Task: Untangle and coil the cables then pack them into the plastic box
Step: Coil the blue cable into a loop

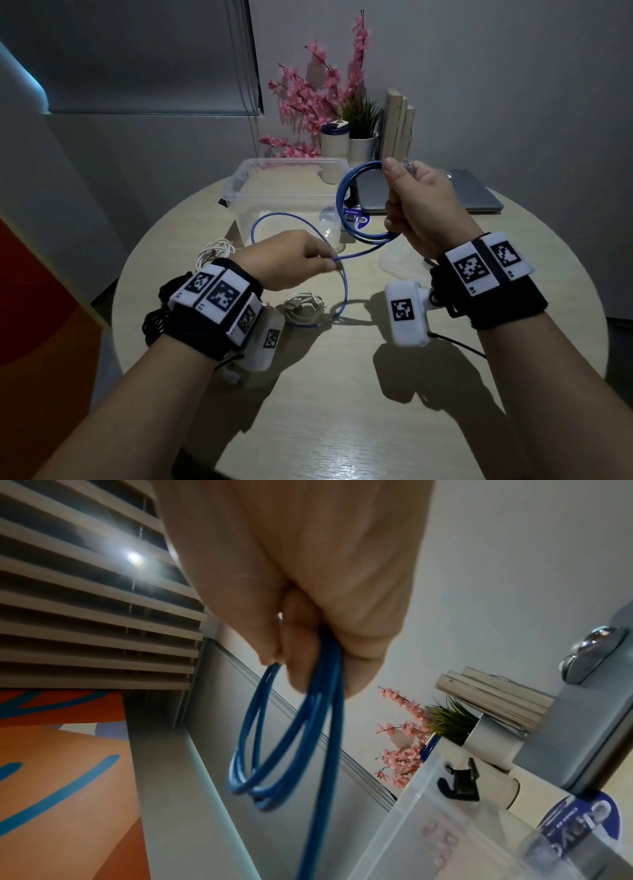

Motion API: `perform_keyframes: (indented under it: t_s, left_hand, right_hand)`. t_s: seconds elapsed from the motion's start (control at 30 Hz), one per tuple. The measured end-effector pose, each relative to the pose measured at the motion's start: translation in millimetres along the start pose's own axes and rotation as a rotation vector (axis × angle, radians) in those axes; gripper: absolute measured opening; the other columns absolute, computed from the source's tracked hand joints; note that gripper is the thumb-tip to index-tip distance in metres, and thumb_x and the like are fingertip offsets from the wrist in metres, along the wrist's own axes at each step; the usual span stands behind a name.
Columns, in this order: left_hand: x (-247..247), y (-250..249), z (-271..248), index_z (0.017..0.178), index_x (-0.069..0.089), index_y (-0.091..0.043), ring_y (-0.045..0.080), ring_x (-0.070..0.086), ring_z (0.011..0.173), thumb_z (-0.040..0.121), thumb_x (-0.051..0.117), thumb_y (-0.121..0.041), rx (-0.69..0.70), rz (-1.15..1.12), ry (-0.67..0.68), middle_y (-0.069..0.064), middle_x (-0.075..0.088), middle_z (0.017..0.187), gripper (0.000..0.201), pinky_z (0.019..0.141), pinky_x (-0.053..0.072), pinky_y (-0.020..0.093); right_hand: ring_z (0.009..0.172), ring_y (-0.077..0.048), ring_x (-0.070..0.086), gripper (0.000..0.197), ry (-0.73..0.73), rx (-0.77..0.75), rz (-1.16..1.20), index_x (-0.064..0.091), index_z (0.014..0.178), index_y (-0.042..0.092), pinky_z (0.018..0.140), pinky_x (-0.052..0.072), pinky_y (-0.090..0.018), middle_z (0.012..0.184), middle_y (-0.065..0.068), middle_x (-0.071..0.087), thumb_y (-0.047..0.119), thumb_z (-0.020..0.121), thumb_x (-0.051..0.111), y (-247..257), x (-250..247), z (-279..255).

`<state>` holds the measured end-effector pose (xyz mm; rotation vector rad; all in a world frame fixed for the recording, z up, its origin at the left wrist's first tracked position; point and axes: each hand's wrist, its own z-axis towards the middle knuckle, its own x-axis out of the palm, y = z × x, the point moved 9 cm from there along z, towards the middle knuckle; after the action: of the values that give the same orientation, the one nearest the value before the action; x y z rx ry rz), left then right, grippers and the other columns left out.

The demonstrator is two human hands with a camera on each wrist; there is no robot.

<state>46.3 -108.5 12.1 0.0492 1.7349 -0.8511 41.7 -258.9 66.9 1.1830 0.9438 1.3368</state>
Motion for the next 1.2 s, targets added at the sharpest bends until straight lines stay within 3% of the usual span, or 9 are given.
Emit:
perform_keyframes:
  t_s: [0.13, 0.27, 0.4, 0.53, 0.63, 0.73, 0.9, 1.07, 1.2]
  left_hand:
    - [-26.8, -9.1, -5.3, 0.099, 0.068, -0.036, 0.007, 0.062, 0.1, 0.087, 0.042, -0.067, 0.116, -0.333, -0.272, -0.011, 0.069, 0.099, 0.043, 0.094, 0.049, 0.034]
    - [-41.8, -25.0, -13.9, 0.094, 0.059, -0.018, 0.017, 0.055, 0.075, 0.098, 0.033, -0.05, 0.154, -0.137, -0.474, -0.001, 0.06, 0.079, 0.041, 0.07, 0.044, 0.036]
    - [-38.8, -27.4, -10.5, 0.089, 0.047, -0.017, 0.018, 0.048, 0.064, 0.101, 0.035, -0.034, 0.117, 0.091, -0.494, -0.007, 0.051, 0.065, 0.024, 0.055, 0.027, 0.032]
    - [-44.2, -29.7, -12.2, 0.09, 0.048, -0.02, 0.019, 0.048, 0.065, 0.1, 0.038, -0.034, 0.109, 0.208, -0.528, -0.01, 0.053, 0.064, 0.02, 0.069, 0.024, 0.03]
    - [-44.4, -32.0, -13.2, 0.09, 0.052, -0.024, 0.018, 0.048, 0.067, 0.098, 0.039, -0.046, 0.157, 0.219, -0.517, -0.008, 0.056, 0.066, 0.027, 0.079, 0.03, 0.033]
    - [-40.1, -30.2, -11.8, 0.092, 0.056, -0.032, 0.006, 0.044, 0.068, 0.086, 0.044, -0.063, 0.22, 0.171, -0.44, -0.012, 0.05, 0.065, 0.034, 0.077, 0.031, 0.034]
    - [-43.1, -23.1, -7.2, 0.089, 0.07, -0.022, 0.01, 0.043, 0.082, 0.085, 0.067, -0.029, 0.275, 0.145, -0.372, -0.012, 0.047, 0.077, 0.009, 0.079, 0.04, 0.033]
    - [-75.8, -20.6, -17.8, 0.095, 0.076, -0.026, 0.014, 0.04, 0.09, 0.083, 0.071, -0.024, 0.279, 0.197, -0.701, -0.002, 0.043, 0.088, 0.014, 0.076, 0.032, 0.025]
    - [-66.8, -17.8, -12.1, 0.107, 0.072, -0.024, 0.008, 0.055, 0.084, 0.085, 0.061, -0.004, 0.197, 0.0, -0.59, -0.01, 0.059, 0.085, 0.032, 0.081, 0.046, 0.02]
  right_hand:
    - [0.037, -0.006, 0.023, 0.026, 0.039, 0.018, -0.053, 0.042, 0.075, 0.016, 0.038, 0.025, -0.017, 0.052, 0.003, 0.025, 0.024, 0.1, 0.044, -3.0, 2.1, -1.3]
    - [0.039, -0.007, 0.024, 0.025, 0.11, 0.031, -0.106, 0.045, 0.076, 0.012, 0.041, 0.023, -0.02, 0.046, 0.007, 0.029, 0.02, 0.1, 0.045, -9.6, 14.9, -4.8]
    - [0.042, -0.01, 0.026, 0.018, 0.147, 0.039, -0.126, 0.05, 0.085, 0.007, 0.043, 0.033, -0.024, 0.051, 0.002, 0.027, 0.017, 0.099, 0.046, -12.4, 18.1, -5.4]
    - [0.04, -0.008, 0.026, 0.019, 0.176, 0.05, -0.118, 0.05, 0.087, 0.007, 0.041, 0.03, -0.022, 0.047, 0.006, 0.029, 0.021, 0.099, 0.046, -12.4, 19.1, -5.8]
    - [0.038, -0.006, 0.023, 0.024, 0.166, 0.059, -0.119, 0.045, 0.078, 0.012, 0.038, 0.022, -0.019, 0.045, 0.008, 0.029, 0.024, 0.099, 0.046, -10.1, 17.3, -4.5]
    - [0.036, -0.006, 0.022, 0.025, 0.1, 0.036, -0.12, 0.045, 0.076, 0.015, 0.037, 0.021, -0.017, 0.046, 0.007, 0.027, 0.025, 0.099, 0.045, -2.5, 7.5, -1.3]
    - [0.038, -0.006, 0.023, 0.022, 0.046, 0.012, -0.177, 0.048, 0.08, 0.016, 0.038, 0.02, -0.019, 0.05, 0.005, 0.028, 0.026, 0.1, 0.044, 7.7, -8.3, 1.0]
    - [0.04, -0.008, 0.024, 0.022, 0.075, -0.009, -0.251, 0.049, 0.079, 0.014, 0.038, 0.021, -0.021, 0.051, 0.003, 0.029, 0.024, 0.099, 0.046, 5.7, -5.3, 0.5]
    - [0.044, -0.013, 0.029, 0.022, 0.096, -0.072, -0.394, 0.052, 0.079, 0.017, 0.043, 0.025, -0.026, 0.045, 0.011, 0.04, 0.022, 0.099, 0.045, 6.3, 4.9, 1.4]
